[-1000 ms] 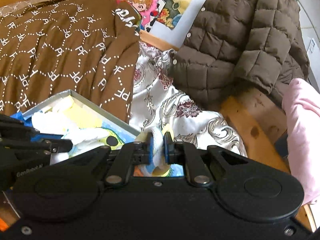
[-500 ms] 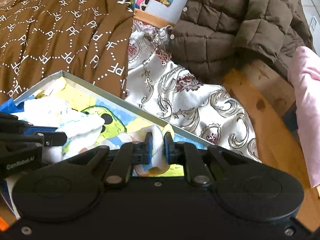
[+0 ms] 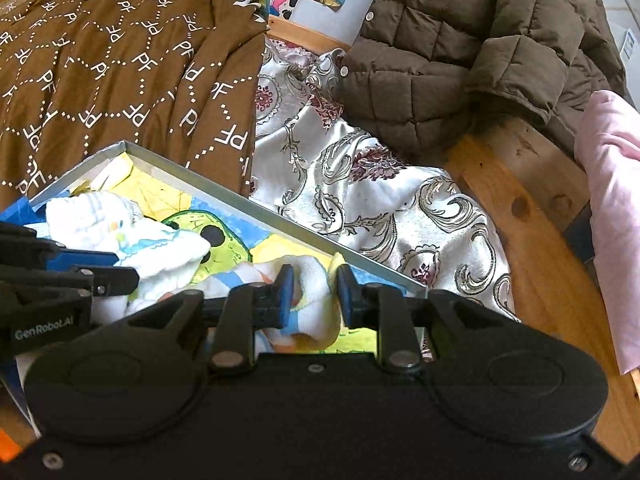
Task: Organize soft objects
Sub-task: 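Lower the towel into the tray with the left gripper while the right gripper lowers the sock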
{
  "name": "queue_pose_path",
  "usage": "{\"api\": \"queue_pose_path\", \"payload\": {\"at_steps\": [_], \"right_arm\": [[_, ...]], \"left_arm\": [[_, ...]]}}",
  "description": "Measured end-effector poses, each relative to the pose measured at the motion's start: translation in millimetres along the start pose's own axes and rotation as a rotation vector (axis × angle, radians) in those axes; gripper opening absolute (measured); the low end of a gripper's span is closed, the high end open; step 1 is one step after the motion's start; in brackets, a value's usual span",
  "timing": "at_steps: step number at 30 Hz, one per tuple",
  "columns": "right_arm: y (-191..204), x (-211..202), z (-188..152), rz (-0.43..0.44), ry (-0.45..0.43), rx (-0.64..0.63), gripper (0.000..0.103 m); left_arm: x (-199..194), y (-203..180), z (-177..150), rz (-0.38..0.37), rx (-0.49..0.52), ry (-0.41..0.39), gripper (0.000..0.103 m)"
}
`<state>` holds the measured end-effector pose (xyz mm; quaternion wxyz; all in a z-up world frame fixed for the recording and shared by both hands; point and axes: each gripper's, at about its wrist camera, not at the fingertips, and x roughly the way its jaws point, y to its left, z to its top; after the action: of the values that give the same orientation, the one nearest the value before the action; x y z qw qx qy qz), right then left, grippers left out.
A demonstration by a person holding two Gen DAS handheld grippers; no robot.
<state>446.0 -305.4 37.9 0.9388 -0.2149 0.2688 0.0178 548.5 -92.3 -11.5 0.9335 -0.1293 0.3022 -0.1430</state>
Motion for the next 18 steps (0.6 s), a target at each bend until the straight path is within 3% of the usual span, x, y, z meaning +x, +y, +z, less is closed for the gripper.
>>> {"api": "queue_pose_path", "payload": {"at_steps": [3,8,18], "right_arm": [[-2,-2,1,-0.005,0.000,0.012,0.034],[-8,-9,3,-0.003,0.001,0.036,0.044],[-20,-39,10,-0.006,-0.025,0.074,0.067]], "left_arm": [[-1,-1,1,0.004,-0.001,0.003,0.021],[-9,-4,3,0.007,0.012,-0.006,0.035],[-40,-2,14,0.008,0.005,-0.057,0.074]]}}
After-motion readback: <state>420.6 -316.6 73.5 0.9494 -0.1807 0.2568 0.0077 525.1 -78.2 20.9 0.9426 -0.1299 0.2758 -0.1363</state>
